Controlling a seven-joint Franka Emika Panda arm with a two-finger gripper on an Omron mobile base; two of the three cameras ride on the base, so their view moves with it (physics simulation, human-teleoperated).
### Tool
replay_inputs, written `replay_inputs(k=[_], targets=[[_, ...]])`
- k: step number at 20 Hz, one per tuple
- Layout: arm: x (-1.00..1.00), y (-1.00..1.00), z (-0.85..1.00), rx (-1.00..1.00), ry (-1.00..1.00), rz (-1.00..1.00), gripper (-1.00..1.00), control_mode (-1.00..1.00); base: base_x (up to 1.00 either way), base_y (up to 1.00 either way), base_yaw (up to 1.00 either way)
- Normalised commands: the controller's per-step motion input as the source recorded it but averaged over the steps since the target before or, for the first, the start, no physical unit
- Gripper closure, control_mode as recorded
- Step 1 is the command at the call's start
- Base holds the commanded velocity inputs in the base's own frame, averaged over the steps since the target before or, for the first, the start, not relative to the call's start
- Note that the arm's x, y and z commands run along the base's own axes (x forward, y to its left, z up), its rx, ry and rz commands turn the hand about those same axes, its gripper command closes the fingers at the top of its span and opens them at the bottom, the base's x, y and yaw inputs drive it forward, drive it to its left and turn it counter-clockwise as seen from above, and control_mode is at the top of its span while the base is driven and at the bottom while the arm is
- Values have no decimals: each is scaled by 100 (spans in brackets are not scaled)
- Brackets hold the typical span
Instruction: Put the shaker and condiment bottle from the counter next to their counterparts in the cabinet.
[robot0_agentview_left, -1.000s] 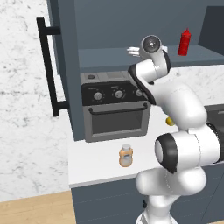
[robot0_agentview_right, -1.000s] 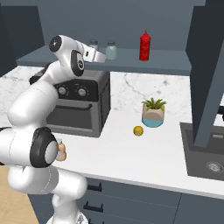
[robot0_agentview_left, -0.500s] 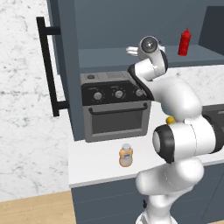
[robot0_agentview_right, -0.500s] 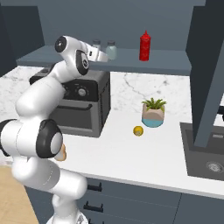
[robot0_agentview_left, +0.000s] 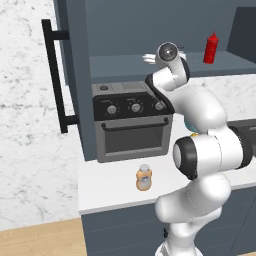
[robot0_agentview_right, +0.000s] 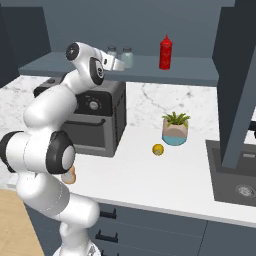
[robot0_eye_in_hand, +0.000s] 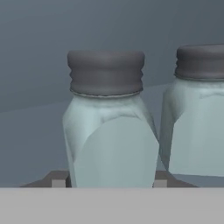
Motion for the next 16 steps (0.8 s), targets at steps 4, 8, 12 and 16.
replay_inputs(k=[4, 8, 12, 16], targets=[[16, -1, -4, 0, 0, 0, 100, -100, 0, 0, 0], [4, 0, -3, 0, 0, 0, 100, -100, 0, 0, 0], [0, 0, -5, 0, 0, 0, 100, -100, 0, 0, 0], [0, 0, -8, 0, 0, 0, -100, -100, 0, 0, 0]])
